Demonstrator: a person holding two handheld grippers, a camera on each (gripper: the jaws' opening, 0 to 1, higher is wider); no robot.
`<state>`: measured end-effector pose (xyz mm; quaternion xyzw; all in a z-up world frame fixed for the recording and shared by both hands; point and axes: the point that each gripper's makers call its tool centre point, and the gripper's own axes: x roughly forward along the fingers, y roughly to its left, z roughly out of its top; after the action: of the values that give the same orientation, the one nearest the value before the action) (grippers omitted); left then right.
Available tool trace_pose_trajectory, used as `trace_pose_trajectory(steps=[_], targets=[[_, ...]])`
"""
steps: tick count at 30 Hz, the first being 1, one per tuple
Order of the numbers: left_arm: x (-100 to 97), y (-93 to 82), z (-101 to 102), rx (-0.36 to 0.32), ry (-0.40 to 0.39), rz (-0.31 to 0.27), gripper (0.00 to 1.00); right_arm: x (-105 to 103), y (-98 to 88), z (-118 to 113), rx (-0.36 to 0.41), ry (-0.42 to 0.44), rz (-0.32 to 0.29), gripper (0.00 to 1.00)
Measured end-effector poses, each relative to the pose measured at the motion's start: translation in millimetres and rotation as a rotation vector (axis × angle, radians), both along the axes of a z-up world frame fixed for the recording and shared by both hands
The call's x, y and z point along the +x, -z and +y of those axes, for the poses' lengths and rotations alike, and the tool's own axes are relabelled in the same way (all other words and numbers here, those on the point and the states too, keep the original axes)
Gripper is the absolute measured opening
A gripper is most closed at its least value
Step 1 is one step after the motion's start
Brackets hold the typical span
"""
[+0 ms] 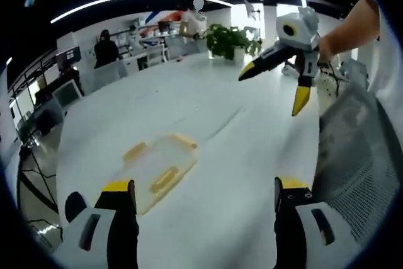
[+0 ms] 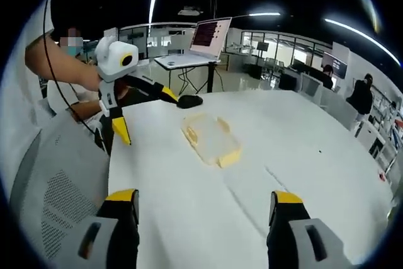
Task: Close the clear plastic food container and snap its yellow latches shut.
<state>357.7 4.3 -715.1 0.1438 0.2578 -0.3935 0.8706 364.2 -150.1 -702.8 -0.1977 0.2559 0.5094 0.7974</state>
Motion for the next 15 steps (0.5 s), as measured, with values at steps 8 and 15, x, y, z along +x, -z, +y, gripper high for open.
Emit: trace_pose_trajectory(steps=[8,15], targets=[[15.1,5.5,19.8,0.058,0.02,-0.003,0.86,16.8,-2.8,17.0,-0.017,-0.05,-0.007,0.84],[28.9,7.8,29.4,0.082,0.034,0.003,0.87,26.8,5.6,26.4,-0.048,-0.103,0.008,0.84]])
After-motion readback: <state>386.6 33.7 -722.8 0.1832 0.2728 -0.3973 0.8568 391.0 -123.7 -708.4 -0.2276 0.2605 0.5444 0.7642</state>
